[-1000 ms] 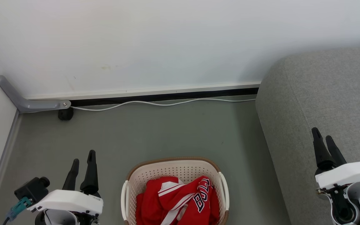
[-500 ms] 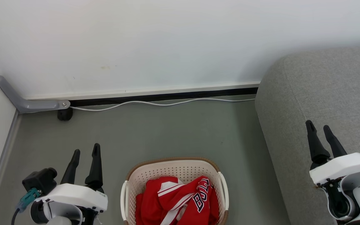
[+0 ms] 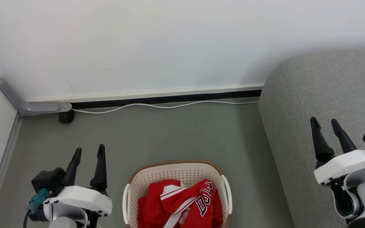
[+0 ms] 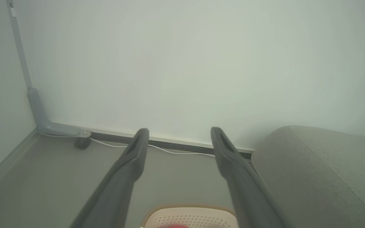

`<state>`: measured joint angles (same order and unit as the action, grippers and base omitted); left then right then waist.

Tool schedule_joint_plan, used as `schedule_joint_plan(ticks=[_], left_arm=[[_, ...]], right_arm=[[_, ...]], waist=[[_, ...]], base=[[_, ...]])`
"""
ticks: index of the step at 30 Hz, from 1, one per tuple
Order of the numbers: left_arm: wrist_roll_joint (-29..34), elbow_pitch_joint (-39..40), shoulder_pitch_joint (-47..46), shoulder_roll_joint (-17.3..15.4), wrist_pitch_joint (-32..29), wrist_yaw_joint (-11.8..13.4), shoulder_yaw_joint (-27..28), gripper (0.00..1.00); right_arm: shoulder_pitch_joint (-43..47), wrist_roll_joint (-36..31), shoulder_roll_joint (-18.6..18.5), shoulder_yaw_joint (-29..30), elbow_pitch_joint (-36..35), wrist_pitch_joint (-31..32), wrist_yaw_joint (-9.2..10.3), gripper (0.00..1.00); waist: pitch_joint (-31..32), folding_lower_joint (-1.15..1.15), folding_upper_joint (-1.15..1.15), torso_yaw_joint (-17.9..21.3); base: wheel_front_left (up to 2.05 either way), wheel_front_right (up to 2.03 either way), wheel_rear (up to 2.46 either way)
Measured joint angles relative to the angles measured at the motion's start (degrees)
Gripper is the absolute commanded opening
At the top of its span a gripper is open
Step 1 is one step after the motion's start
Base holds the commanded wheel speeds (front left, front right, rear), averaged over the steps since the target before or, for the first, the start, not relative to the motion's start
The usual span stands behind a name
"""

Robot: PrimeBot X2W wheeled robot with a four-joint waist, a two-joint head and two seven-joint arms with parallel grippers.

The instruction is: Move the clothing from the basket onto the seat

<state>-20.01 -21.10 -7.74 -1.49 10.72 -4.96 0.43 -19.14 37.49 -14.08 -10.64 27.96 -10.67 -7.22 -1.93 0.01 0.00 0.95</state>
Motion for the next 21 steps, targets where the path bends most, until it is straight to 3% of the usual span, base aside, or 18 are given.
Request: schedule_joint_plan(ticks=[21], left_arm=[[11.29,-0.91,-2.3,-0.18,3.52,2.11,-0.22,1.0]], right_arm=[[-4.03,-11.9,-2.01,-0.81,3.14,-3.11,-0.01,1.0]], waist=[[-0.5,0.0,0.0,-0.54]], base=[[0.0,0.0,0.0]])
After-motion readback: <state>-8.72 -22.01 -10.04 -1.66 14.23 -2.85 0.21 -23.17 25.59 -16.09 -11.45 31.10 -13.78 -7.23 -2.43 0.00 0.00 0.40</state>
